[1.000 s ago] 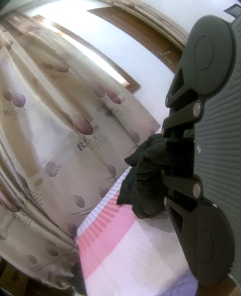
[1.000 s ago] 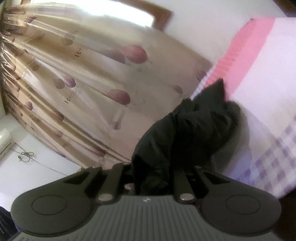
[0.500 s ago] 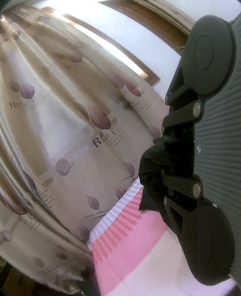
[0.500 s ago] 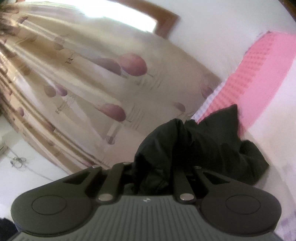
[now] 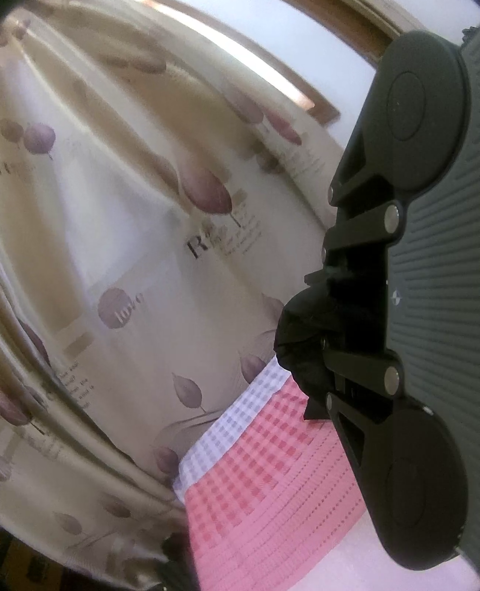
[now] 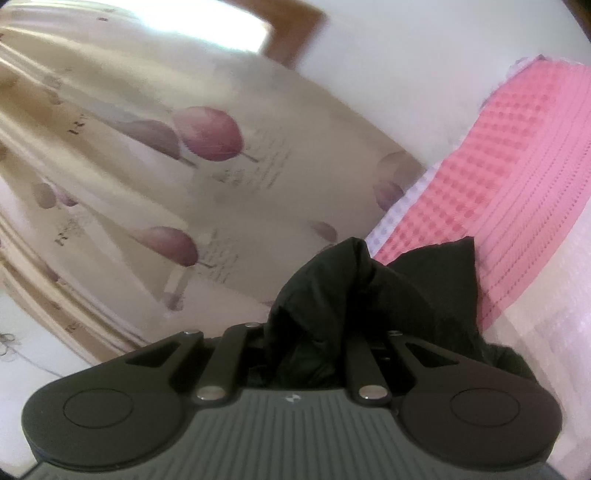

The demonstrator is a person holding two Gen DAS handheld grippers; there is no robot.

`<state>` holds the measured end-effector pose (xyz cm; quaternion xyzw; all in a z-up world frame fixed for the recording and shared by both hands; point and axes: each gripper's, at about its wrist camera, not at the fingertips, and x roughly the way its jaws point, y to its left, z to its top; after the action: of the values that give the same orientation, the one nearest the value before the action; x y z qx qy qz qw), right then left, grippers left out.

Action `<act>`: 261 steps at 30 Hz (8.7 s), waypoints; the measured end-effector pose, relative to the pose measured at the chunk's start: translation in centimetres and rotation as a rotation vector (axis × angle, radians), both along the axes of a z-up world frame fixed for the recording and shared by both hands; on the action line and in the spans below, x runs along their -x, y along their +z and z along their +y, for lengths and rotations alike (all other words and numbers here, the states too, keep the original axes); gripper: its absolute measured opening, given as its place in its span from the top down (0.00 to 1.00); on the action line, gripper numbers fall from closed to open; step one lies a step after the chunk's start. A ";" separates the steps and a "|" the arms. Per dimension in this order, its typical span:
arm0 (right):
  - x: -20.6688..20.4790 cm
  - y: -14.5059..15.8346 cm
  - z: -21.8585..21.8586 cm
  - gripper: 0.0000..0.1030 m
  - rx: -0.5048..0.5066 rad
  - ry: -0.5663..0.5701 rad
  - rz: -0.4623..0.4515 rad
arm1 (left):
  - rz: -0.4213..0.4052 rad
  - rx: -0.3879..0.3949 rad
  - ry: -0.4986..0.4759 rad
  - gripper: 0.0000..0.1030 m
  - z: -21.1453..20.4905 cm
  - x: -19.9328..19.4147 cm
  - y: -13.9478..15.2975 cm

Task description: Fold large clothes

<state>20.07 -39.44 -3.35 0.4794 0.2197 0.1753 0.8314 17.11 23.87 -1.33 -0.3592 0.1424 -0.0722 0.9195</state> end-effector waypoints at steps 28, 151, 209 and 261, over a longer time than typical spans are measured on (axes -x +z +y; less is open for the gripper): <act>-6.1 -4.1 -0.3 0.09 -0.071 -0.158 0.096 | -0.014 -0.158 0.073 0.00 -2.6 -6.8 -2.1; 9.8 -3.5 13.7 0.14 0.561 0.220 -0.230 | 0.204 0.066 -0.593 0.13 8.9 -15.1 -12.5; -7.7 -7.5 25.9 0.93 0.943 0.345 -0.133 | 0.172 0.093 -0.788 0.45 3.6 -15.6 -9.7; -9.5 -11.6 19.6 0.93 0.179 0.363 -0.024 | 0.124 0.270 -0.416 0.00 -5.8 -11.3 0.5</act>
<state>29.52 -19.80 -15.00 0.3540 0.3072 0.3080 0.8279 28.37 18.05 -0.81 -0.4453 0.2582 -0.2560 0.8182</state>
